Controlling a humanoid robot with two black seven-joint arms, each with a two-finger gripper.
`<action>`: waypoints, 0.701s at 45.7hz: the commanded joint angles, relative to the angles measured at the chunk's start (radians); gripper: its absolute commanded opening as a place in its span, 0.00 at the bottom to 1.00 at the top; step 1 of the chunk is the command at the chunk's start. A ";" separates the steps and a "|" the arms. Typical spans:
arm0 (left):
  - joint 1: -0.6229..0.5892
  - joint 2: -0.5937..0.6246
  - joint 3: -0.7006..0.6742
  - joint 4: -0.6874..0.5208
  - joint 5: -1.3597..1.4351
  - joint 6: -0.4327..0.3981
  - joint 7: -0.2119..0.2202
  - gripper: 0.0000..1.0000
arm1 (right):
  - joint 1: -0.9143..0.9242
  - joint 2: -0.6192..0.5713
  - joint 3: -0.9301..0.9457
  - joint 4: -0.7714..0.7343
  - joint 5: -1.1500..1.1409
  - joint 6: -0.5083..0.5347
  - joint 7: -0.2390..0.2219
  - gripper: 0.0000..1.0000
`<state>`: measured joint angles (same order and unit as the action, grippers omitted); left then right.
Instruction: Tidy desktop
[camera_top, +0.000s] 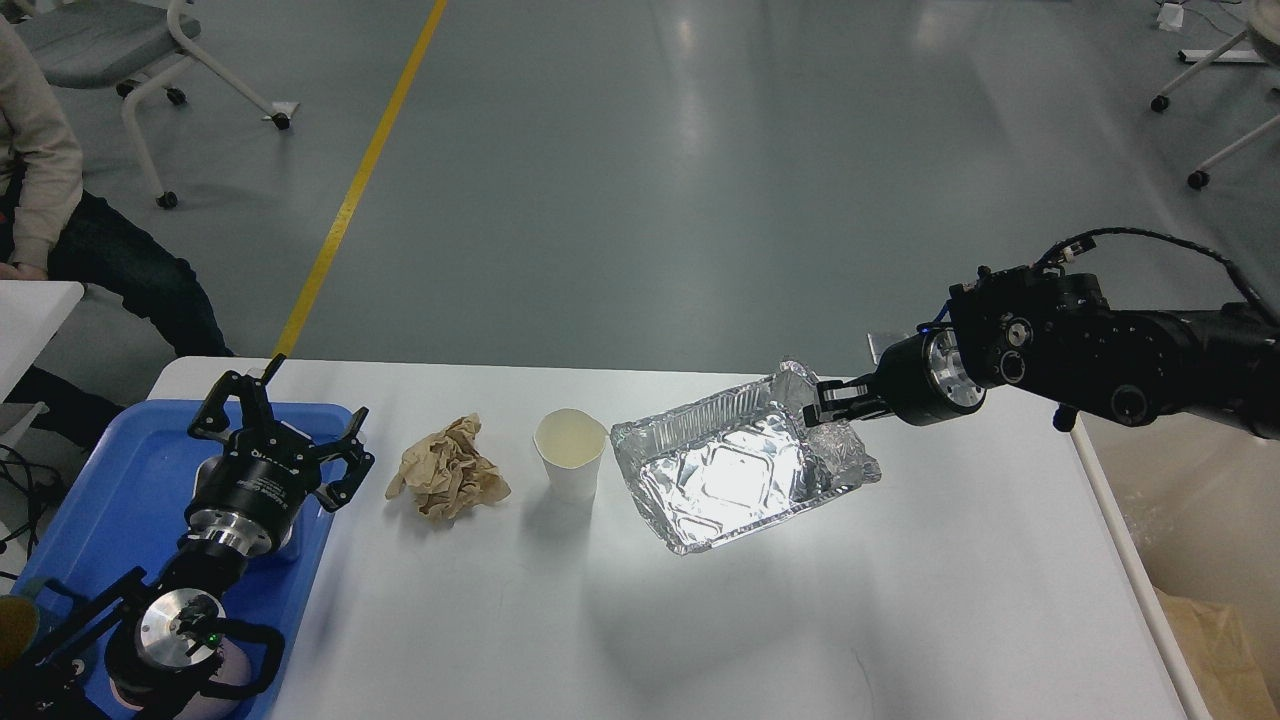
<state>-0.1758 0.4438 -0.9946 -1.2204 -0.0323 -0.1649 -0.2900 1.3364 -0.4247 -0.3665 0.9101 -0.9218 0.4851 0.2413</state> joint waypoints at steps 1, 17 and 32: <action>0.012 0.065 -0.009 -0.039 0.003 0.011 -0.009 0.96 | 0.001 0.000 0.000 0.001 0.000 0.000 0.000 0.00; 0.042 0.259 0.016 -0.128 0.017 0.154 -0.112 0.96 | -0.003 0.000 0.000 0.000 0.000 -0.003 0.001 0.00; 0.038 0.527 0.148 -0.222 0.048 0.159 -0.081 0.95 | -0.002 0.000 0.000 0.000 0.001 -0.011 0.001 0.00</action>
<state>-0.1384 0.8784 -0.8872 -1.4116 0.0004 -0.0086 -0.3857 1.3333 -0.4262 -0.3667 0.9097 -0.9209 0.4747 0.2423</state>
